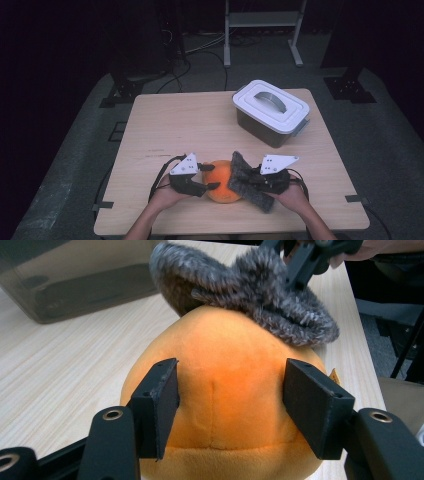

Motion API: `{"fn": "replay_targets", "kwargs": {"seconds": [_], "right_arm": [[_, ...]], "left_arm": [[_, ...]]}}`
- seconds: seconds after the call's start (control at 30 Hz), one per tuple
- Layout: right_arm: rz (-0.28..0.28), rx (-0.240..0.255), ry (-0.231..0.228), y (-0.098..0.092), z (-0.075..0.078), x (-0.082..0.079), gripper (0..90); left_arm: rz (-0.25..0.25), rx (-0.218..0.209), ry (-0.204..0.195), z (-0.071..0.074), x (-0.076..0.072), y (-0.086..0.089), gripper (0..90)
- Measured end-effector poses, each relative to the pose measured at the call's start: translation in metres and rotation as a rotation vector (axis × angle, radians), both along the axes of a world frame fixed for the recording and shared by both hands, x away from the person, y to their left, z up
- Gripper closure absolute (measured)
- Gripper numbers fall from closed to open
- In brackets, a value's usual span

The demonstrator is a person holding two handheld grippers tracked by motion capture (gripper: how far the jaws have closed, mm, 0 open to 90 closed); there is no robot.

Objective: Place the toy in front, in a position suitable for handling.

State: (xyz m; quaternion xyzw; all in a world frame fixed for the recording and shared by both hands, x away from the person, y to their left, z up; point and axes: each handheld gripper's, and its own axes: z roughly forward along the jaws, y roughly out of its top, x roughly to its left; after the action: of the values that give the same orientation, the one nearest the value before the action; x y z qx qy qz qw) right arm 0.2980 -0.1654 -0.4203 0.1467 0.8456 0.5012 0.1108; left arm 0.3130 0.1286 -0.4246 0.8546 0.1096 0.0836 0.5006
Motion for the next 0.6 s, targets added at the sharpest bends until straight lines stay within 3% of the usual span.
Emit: {"fn": "replay_targets", "kwargs": {"seconds": [0.17,0.33,0.47,0.6], "right_arm": [[0.019,-0.025,0.019,-0.001,-0.003,-0.004,75.1],[0.063,-0.052,0.041,-0.002,-0.006,-0.014,74.9],[0.06,-0.007,0.032,-0.003,0.002,-0.013,75.2],[0.026,0.037,0.006,-0.001,0.012,-0.003,75.2]], "left_arm": [[0.018,-0.002,0.014,0.0,0.002,0.004,31.3],[0.007,0.01,0.021,-0.001,0.0,0.003,31.1],[-0.026,0.011,0.019,-0.002,0.0,0.001,31.3],[-0.079,0.007,-0.024,-0.001,-0.006,-0.006,31.9]]}}
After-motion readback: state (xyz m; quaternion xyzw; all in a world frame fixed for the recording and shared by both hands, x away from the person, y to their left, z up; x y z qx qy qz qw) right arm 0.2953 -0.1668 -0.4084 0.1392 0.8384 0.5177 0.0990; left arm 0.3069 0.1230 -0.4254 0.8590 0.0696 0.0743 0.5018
